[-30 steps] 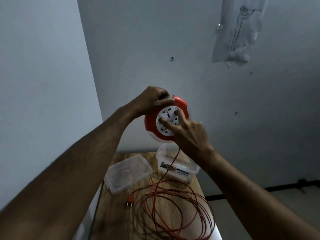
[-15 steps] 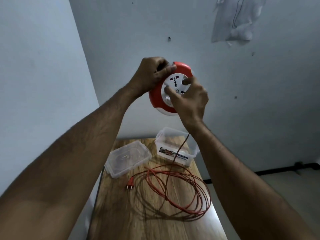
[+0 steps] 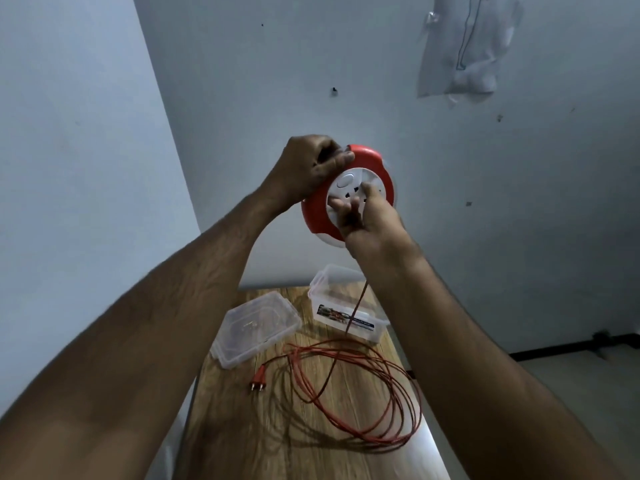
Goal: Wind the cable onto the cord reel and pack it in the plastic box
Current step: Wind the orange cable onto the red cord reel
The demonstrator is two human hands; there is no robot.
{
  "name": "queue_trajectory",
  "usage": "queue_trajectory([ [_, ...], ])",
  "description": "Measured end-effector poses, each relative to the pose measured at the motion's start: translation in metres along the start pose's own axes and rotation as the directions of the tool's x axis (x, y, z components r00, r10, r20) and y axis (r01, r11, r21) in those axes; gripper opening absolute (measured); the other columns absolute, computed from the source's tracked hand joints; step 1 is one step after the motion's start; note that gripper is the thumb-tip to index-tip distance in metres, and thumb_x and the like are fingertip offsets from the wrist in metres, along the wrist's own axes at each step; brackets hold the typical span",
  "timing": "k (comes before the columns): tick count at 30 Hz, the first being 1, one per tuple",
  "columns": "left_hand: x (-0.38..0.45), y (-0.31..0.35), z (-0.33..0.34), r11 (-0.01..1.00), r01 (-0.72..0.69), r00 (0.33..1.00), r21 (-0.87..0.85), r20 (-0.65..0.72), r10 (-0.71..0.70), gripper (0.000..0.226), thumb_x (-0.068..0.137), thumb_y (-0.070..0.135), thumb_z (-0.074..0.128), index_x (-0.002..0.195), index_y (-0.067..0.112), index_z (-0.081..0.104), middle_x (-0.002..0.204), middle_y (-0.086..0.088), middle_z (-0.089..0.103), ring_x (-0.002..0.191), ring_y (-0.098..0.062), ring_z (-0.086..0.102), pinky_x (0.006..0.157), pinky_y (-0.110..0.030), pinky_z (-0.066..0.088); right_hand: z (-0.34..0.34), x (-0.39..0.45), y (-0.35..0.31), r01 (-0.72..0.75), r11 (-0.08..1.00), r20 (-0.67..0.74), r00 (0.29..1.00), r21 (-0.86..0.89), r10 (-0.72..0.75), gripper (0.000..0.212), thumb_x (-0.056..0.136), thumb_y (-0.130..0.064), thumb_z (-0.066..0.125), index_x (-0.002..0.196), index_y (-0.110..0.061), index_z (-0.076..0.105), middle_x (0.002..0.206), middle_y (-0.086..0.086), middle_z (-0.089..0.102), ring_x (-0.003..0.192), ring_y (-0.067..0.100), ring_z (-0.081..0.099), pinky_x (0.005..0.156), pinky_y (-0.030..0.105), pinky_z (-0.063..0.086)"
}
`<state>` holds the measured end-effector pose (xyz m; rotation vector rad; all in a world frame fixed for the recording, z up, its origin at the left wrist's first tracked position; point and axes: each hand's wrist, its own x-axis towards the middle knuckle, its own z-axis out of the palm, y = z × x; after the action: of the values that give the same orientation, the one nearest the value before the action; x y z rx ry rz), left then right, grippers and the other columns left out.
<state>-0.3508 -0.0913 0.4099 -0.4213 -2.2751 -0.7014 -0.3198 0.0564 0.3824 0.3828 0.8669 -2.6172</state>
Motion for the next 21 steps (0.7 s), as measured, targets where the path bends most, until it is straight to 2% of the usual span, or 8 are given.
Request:
queue_trajectory([
  [3,0.002,0.001,-0.004,1.0,0.019,1.0,-0.017,-0.009,-0.019,0.043,0.096,0.046,0.064,0.098,0.004,0.075,0.089,-0.008,0.076,0.081,-0.022,0.07,0.075,-0.037,0.055,-0.015,-0.001,0.005,0.37,0.848,0.026,0.92,-0.38,-0.391,0.027,0.097,-0.026,0.069,0.105,-0.003,0.06,0.078,0.016,0.076,0.057,0.021,0.071,0.05,0.029,0.056],
  [4,0.003,0.0,-0.006,0.999,0.025,1.0,-0.021,-0.011,-0.025,0.043,0.096,0.045,0.064,0.098,0.004,0.075,0.089,-0.008,0.076,0.081,-0.022,0.07,0.074,-0.036,0.055,-0.022,0.003,0.007,0.574,0.618,0.147,0.785,-0.537,-0.602,0.024,0.097,-0.028,0.068,0.103,-0.006,0.061,0.082,0.011,0.077,0.06,0.02,0.071,0.054,0.033,0.059],
  [5,0.004,-0.001,-0.008,1.0,0.025,1.0,-0.016,-0.005,-0.025,0.043,0.096,0.046,0.064,0.099,0.004,0.075,0.09,-0.007,0.076,0.081,-0.021,0.07,0.074,-0.034,0.055,-0.03,0.008,0.007,0.726,0.261,0.347,0.571,-0.636,-0.744,0.02,0.096,-0.026,0.069,0.102,-0.008,0.063,0.089,0.005,0.077,0.065,0.018,0.072,0.058,0.037,0.062],
  [7,0.003,-0.003,-0.011,1.0,0.015,1.0,0.0,0.017,-0.015,0.043,0.098,0.045,0.063,0.101,0.004,0.074,0.091,-0.007,0.075,0.081,-0.019,0.07,0.073,-0.03,0.056,-0.042,0.013,0.003,0.739,-0.396,0.737,0.197,-0.545,-0.646,0.017,0.094,-0.015,0.069,0.111,-0.011,0.065,0.107,0.006,0.072,0.076,0.02,0.072,0.064,0.036,0.064],
  [9,0.003,-0.005,-0.012,1.0,0.005,1.0,0.001,0.029,-0.005,0.042,0.098,0.044,0.063,0.103,0.004,0.074,0.093,-0.008,0.076,0.081,-0.018,0.07,0.071,-0.023,0.054,-0.05,0.018,0.0,0.588,-0.717,0.921,0.146,-0.374,-0.361,0.036,0.092,-0.005,0.065,0.127,-0.015,0.064,0.129,0.018,0.059,0.083,0.031,0.071,0.06,0.034,0.062],
  [13,0.003,-0.005,-0.012,1.0,-0.012,0.999,-0.007,0.036,0.012,0.042,0.098,0.043,0.063,0.106,0.003,0.074,0.095,-0.008,0.076,0.083,-0.018,0.07,0.071,-0.018,0.052,-0.06,0.019,-0.007,0.449,-0.859,0.958,0.251,-0.244,-0.14,0.066,0.086,0.005,0.063,0.143,-0.026,0.053,0.146,0.026,0.037,0.084,0.034,0.067,0.051,0.026,0.049],
  [17,0.003,-0.005,-0.013,1.0,-0.024,0.997,-0.002,0.068,0.024,0.04,0.099,0.041,0.063,0.107,0.003,0.074,0.096,-0.009,0.075,0.081,-0.014,0.067,0.068,-0.011,0.047,-0.06,0.02,-0.015,0.375,-0.906,0.943,0.325,-0.197,-0.07,0.074,0.091,-0.004,0.066,0.152,-0.035,0.04,0.156,0.027,0.027,0.096,0.037,0.067,0.057,0.034,0.058],
  [21,0.003,-0.005,-0.013,0.999,-0.029,0.994,-0.014,0.109,0.031,0.041,0.099,0.04,0.063,0.108,0.002,0.073,0.098,-0.011,0.075,0.084,-0.018,0.07,0.071,-0.017,0.051,-0.055,0.021,-0.022,0.304,-0.95,0.967,0.255,-0.068,0.012,0.064,0.088,-0.012,0.074,0.146,-0.027,0.051,0.142,0.032,0.047,0.079,0.041,0.072,0.055,0.042,0.061],
])
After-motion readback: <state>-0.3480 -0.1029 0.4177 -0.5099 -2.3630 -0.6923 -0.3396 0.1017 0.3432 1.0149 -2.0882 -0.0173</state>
